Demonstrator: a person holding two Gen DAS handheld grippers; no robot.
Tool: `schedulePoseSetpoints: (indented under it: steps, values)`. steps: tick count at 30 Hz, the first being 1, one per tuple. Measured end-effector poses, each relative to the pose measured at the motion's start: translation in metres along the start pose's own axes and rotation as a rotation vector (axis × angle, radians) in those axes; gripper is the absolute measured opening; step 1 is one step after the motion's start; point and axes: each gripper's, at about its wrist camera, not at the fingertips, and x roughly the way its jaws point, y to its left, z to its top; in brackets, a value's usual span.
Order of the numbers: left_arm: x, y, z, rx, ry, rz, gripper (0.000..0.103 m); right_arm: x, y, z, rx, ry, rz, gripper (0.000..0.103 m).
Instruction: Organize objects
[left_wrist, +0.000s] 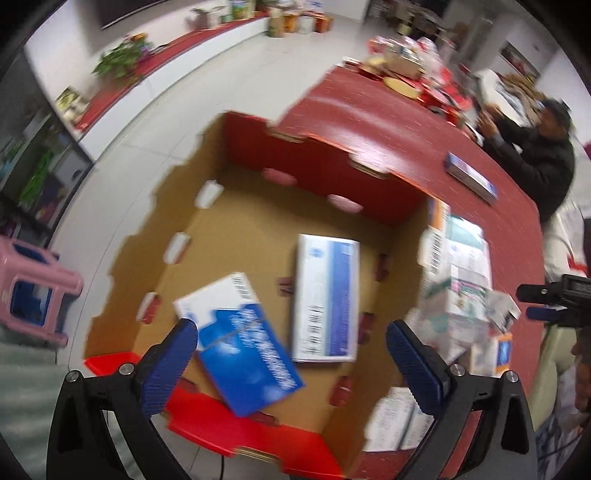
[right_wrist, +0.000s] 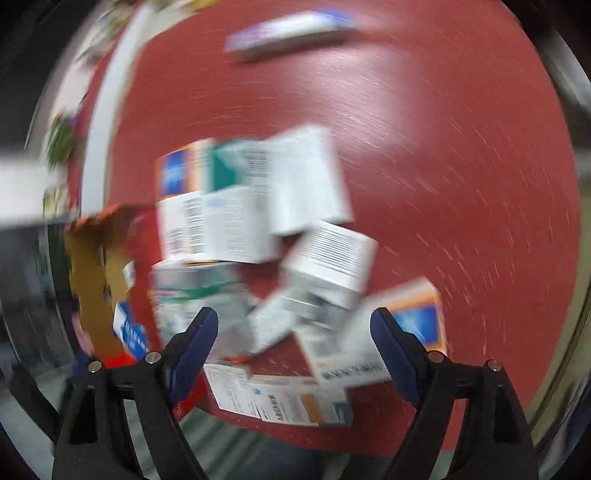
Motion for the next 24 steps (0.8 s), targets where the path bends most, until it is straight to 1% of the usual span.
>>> schedulePoseSetpoints:
  steps: [1,3,6,8,11,12,13,14,17,21,24]
  values:
    - [0.001,-0.009,-0.001,0.015,0.008,-0.012,0.103,0.002,-0.011,-0.001,0.047,0.005,0.010,0.084]
    - [0.004,-0.025,-0.002,0.036,0.026,-0.030,0.103,0.009,-0.022,-0.004,0.097,0.018,0.029,0.084]
    - [0.009,-0.049,-0.005,0.070,0.059,-0.052,0.103,0.021,-0.019,-0.002,0.110,0.004,0.027,0.084]
    - [0.008,-0.065,-0.006,0.098,0.066,-0.052,0.103,0.026,-0.013,0.001,0.120,-0.009,0.033,0.084]
    - [0.006,-0.085,-0.007,0.145,0.068,-0.042,0.103,0.043,-0.005,0.010,0.130,0.012,0.065,0.084]
    - [0.005,-0.095,-0.006,0.168,0.066,-0.036,0.103,0.047,-0.002,0.012,0.127,0.020,0.063,0.073]
    - [0.005,-0.103,-0.005,0.188,0.064,-0.028,0.103,0.049,-0.001,0.013,0.115,0.019,0.048,0.049]
    - [0.005,-0.107,-0.004,0.201,0.063,-0.023,0.103,0.050,-0.002,0.013,0.100,0.017,0.037,0.043]
    - [0.013,-0.131,-0.001,0.251,0.068,-0.003,0.103,0.038,-0.015,0.009,0.086,-0.005,0.035,0.042]
    - [0.034,-0.165,0.003,0.302,0.083,0.025,0.103,0.009,-0.038,-0.006,0.029,-0.031,0.042,0.042]
    - [0.052,-0.186,0.006,0.300,0.088,0.068,0.103,-0.004,-0.054,-0.015,0.024,-0.038,0.057,0.042]
